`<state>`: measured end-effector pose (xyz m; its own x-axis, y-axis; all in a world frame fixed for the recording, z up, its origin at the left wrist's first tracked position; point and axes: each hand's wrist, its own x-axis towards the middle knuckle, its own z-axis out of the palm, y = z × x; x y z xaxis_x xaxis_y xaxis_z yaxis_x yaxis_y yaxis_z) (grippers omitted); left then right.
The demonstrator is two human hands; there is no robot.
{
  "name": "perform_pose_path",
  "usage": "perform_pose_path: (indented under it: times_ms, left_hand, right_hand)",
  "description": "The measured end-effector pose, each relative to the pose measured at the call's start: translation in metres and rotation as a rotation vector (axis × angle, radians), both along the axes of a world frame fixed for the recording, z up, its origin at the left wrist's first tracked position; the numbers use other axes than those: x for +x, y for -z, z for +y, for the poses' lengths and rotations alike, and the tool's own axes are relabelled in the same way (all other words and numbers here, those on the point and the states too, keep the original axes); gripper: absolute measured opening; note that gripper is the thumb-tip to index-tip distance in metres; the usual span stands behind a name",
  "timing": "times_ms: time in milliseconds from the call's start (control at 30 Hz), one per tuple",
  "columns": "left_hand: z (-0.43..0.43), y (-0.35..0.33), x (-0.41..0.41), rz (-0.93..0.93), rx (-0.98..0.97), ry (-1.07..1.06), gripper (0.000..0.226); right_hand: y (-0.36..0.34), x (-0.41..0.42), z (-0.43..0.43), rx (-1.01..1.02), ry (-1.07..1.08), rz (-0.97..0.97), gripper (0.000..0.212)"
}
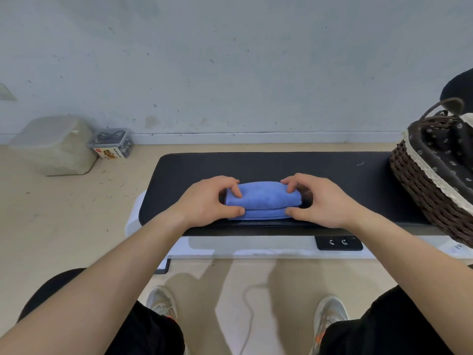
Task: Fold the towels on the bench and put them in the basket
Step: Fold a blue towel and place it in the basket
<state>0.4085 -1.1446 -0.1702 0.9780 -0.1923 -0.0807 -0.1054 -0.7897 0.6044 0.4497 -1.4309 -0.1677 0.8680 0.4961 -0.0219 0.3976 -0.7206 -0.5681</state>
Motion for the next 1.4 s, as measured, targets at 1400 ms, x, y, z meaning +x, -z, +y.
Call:
perform_pose_path:
  times_ms: [1400]
  left_hand:
    - [-0.068, 0.047, 0.033, -0.276, 0.395, -0.358, 0.044]
  right_hand:
    - [0.046, 0.002, 0.064, -0.373, 0.173, -0.277, 0.055]
